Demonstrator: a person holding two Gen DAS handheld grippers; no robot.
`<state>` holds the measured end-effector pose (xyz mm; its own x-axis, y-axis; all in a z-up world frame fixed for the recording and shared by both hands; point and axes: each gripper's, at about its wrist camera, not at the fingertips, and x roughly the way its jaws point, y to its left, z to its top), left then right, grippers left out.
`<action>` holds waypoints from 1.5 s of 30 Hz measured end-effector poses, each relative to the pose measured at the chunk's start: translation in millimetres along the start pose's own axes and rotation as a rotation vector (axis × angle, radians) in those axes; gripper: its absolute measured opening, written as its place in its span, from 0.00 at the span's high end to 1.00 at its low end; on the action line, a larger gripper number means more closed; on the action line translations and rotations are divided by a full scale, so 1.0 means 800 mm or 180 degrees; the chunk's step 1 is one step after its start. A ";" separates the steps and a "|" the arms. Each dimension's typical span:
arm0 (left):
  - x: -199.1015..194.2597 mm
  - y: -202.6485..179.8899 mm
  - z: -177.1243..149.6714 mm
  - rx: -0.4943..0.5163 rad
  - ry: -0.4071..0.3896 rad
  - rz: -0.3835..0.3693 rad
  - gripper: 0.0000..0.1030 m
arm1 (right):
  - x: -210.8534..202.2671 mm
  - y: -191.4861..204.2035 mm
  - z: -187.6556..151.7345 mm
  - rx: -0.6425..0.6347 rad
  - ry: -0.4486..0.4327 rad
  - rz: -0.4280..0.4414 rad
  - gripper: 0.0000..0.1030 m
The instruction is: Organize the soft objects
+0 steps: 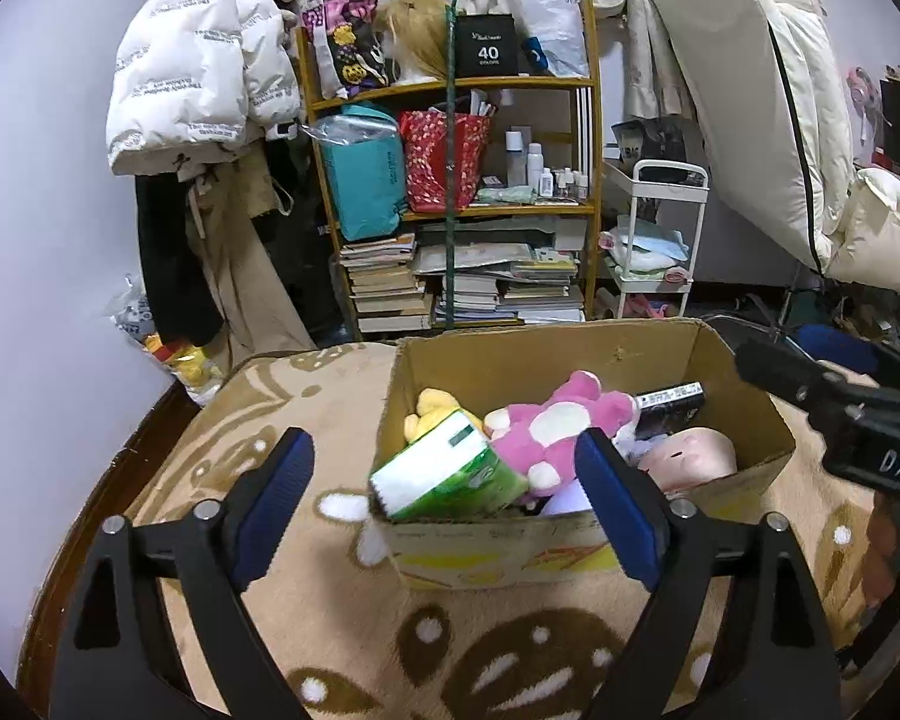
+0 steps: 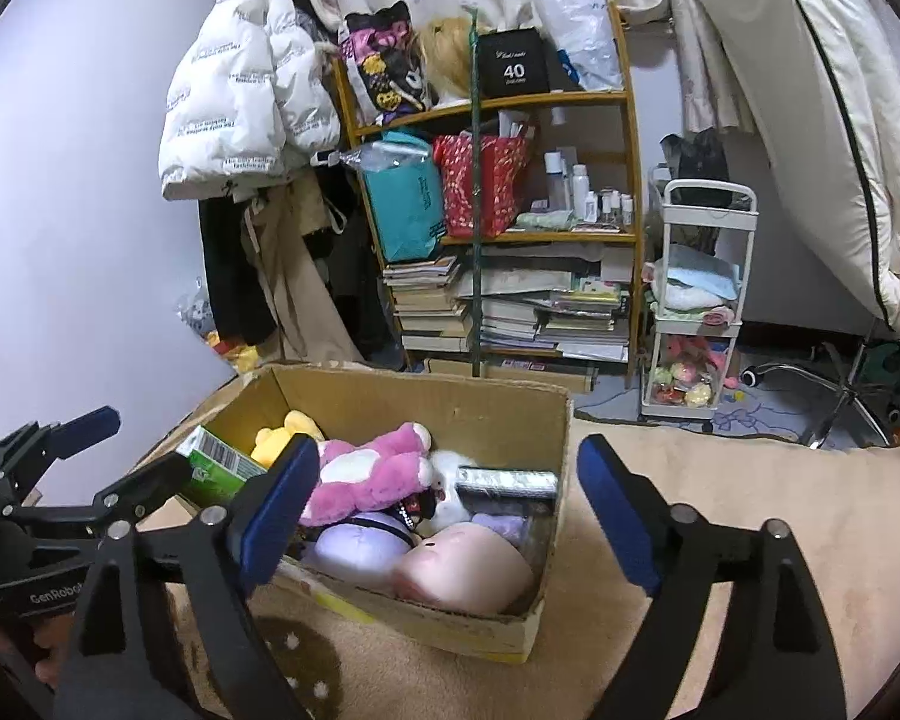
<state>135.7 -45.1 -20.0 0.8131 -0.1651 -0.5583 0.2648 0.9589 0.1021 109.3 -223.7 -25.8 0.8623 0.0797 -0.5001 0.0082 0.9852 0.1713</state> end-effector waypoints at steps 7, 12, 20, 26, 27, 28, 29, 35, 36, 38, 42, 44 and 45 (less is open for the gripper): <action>-0.035 0.004 -0.005 0.0026 -0.0118 0.0134 0.03 | -0.034 -0.009 0.003 0.0102 -0.0094 -0.0027 0.00; -0.069 0.007 -0.009 -0.0004 -0.0166 0.0058 0.03 | -0.058 -0.006 0.003 0.0104 -0.0117 -0.0081 0.00; -0.125 0.005 -0.021 0.0085 -0.0353 0.0231 0.03 | -0.119 -0.001 0.000 0.0073 -0.0331 -0.0161 0.00; -0.164 0.009 -0.027 0.0051 -0.0529 0.0287 0.03 | -0.161 -0.001 -0.001 0.0089 -0.0470 -0.0158 0.00; -0.169 0.010 -0.030 0.0028 -0.0545 0.0281 0.02 | -0.167 -0.003 -0.002 0.0097 -0.0483 -0.0166 0.00; -0.172 0.012 -0.031 0.0013 -0.0551 0.0271 0.02 | -0.174 -0.004 -0.005 0.0105 -0.0493 -0.0170 0.00; -0.174 0.013 -0.033 -0.0002 -0.0550 0.0261 0.02 | -0.178 -0.005 -0.007 0.0107 -0.0494 -0.0175 0.00; -0.188 0.015 -0.043 -0.0024 -0.0565 0.0310 0.02 | -0.202 -0.010 -0.018 0.0096 -0.0490 -0.0236 0.00; -0.191 0.015 -0.046 -0.0038 -0.0563 0.0314 0.02 | -0.204 -0.011 -0.020 0.0099 -0.0489 -0.0244 0.00; -0.195 0.016 -0.050 -0.0064 -0.0567 0.0314 0.02 | -0.209 -0.013 -0.022 0.0115 -0.0500 -0.0256 0.00; -0.202 0.015 -0.057 -0.0050 -0.0602 0.0322 0.02 | -0.214 -0.015 -0.025 0.0107 -0.0510 -0.0275 0.00; -0.200 0.014 -0.058 -0.0056 -0.0610 0.0331 0.02 | -0.212 -0.017 -0.026 0.0110 -0.0501 -0.0278 0.00; -0.201 0.014 -0.059 -0.0067 -0.0602 0.0333 0.02 | -0.210 -0.017 -0.026 0.0110 -0.0493 -0.0275 0.00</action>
<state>-16.3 3.3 31.8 0.9189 -0.1028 -0.3810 0.1645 0.9773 0.1331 -46.7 -247.0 38.2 0.9253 -0.0318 -0.3778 0.1007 0.9813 0.1639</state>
